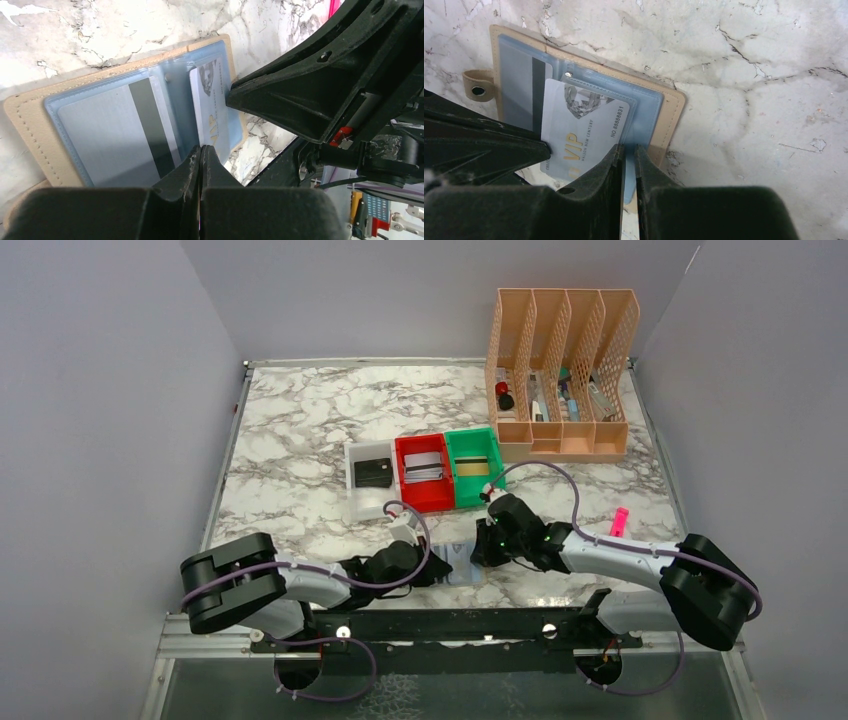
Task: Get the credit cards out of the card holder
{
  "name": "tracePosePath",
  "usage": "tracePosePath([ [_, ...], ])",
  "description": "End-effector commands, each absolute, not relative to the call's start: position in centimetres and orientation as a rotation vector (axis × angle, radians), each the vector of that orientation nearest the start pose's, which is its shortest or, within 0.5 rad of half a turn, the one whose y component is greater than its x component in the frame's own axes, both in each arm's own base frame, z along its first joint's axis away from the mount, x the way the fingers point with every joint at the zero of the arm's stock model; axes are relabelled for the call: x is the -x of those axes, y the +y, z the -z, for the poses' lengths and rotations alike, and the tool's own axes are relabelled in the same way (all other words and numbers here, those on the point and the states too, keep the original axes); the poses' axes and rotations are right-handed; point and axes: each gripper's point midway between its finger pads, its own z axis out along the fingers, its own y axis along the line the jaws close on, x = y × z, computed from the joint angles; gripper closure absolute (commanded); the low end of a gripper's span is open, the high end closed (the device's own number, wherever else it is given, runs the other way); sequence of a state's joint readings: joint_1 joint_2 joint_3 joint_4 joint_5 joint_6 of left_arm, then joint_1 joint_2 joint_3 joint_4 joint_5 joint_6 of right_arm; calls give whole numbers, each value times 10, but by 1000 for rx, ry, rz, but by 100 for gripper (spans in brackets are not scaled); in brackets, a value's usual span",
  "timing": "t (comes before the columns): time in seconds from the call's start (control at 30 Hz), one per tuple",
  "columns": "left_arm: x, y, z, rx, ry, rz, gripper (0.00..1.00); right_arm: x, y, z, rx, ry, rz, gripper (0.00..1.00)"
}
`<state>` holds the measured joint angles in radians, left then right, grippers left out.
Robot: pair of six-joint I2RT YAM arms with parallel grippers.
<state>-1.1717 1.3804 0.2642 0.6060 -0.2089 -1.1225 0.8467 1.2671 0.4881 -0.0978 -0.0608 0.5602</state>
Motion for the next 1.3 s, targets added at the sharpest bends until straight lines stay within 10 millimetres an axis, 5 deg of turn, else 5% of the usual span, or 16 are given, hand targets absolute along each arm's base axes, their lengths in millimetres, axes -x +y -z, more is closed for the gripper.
tracePosePath([
  [0.0,-135,-311,-46,117,2255,1159,100,-163,227,-11,387,2597,-583,82],
  [0.47,-134,-287,-40,162,2248,1142,100,-169,232,-19,394,2580,-586,82],
  [0.83,-135,-299,-40,131,2268,1144,100,-155,283,-72,580,2411,-989,71],
  [1.03,-135,-303,-40,110,2277,1143,96,-155,285,-45,587,2494,-932,60],
  [1.27,-135,-307,-46,80,2261,1160,93,-170,252,-14,535,2568,-568,58],
])
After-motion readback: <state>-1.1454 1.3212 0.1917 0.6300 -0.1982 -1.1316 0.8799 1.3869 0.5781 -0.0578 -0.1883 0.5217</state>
